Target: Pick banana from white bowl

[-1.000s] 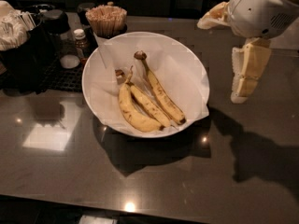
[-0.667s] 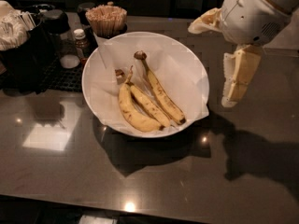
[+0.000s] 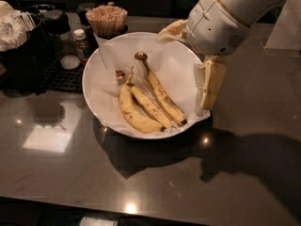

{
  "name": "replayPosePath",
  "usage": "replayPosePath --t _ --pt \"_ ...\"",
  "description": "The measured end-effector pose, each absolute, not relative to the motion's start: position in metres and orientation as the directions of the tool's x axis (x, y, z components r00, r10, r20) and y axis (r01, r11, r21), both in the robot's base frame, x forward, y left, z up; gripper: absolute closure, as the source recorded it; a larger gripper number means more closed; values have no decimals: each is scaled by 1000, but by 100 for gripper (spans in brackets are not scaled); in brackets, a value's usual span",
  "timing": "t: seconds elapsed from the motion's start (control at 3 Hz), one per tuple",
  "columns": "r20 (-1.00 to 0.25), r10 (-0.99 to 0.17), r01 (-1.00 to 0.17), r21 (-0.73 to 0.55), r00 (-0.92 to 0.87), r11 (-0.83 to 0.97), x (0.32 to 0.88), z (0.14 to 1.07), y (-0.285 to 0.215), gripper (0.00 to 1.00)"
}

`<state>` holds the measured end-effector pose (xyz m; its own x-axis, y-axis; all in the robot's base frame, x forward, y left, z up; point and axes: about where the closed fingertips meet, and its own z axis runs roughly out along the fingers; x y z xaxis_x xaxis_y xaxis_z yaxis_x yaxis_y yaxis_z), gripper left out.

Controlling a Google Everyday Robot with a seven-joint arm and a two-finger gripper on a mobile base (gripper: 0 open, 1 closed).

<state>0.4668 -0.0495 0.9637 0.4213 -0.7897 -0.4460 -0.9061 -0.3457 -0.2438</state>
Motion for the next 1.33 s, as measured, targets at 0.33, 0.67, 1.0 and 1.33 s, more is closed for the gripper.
replayPosePath --t 0.33,0.67,1.0,1.33 --pt "-487 -762 -904 -204 427 -376 468 948 -31 0" --pt "-566 -730 -920 -153 382 -362 479 928 -26 0" --pt "-625 -713 -940 -109 319 -325 492 915 -23 0" --pt "-631 -736 -965 -91 246 -244 507 916 -6 0"
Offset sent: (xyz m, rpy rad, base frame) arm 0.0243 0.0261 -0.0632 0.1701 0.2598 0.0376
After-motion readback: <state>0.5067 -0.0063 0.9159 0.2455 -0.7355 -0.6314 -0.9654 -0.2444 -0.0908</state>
